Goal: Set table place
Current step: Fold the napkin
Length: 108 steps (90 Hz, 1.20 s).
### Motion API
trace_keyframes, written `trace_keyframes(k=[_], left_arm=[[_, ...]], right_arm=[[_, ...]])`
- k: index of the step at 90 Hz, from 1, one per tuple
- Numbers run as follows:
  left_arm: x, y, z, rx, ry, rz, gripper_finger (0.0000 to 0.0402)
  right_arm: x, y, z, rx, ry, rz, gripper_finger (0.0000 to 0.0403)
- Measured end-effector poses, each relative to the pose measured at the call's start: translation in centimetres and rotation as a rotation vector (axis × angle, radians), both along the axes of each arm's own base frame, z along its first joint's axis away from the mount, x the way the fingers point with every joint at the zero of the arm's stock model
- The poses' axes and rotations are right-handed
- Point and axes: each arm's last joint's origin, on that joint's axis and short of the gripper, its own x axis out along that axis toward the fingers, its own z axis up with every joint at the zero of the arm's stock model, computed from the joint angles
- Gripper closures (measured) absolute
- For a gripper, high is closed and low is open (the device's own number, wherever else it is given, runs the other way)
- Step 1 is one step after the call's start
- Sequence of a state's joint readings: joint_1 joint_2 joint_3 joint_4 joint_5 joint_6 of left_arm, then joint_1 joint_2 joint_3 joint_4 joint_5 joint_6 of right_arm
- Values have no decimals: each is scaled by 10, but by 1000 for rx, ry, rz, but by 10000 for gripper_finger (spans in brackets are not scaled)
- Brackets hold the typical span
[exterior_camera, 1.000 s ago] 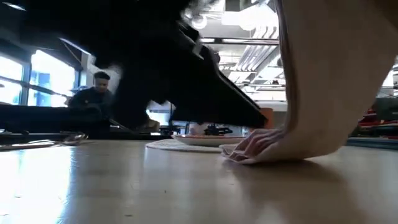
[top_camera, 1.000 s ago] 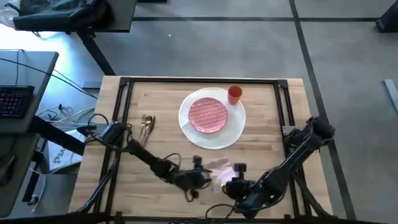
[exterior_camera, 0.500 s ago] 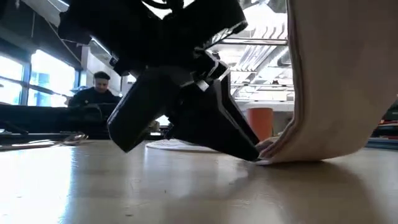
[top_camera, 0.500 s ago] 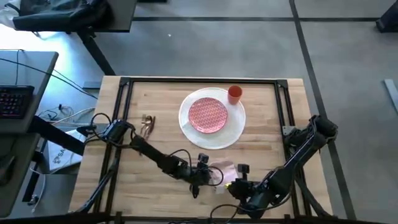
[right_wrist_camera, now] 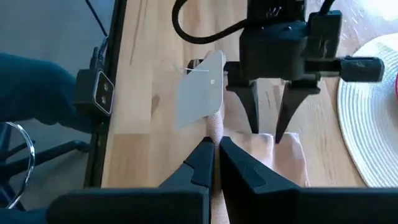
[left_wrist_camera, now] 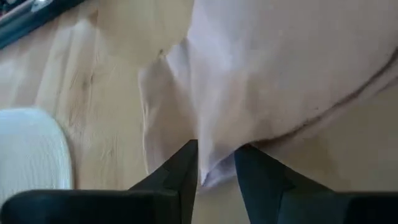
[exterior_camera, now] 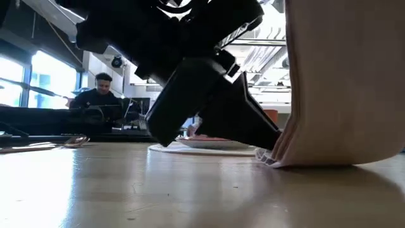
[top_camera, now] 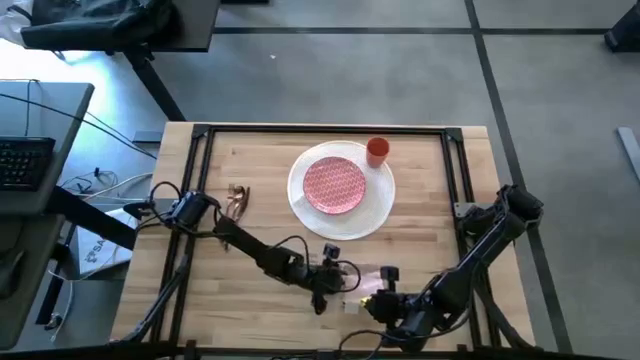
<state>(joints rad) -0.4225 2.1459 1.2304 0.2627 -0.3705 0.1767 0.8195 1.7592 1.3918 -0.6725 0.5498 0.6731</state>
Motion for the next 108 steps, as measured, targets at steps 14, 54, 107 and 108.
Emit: trace_keyframes(k=[14,54,107,108], left_arm=[[3,3,-13,-10,18,-23,314],[9,2,-7,32,-67,170,401],[-42,-48,45,62,-104,307,401],[-42,-48,45,61,-105,308,401]], right_arm=[[0,0,0,0,1,2,403],[-12,12,0,8,-5,41,403],[-64,4,-60,-64,144,-124,399],[-65,3,-61,-68,153,-126,398]])
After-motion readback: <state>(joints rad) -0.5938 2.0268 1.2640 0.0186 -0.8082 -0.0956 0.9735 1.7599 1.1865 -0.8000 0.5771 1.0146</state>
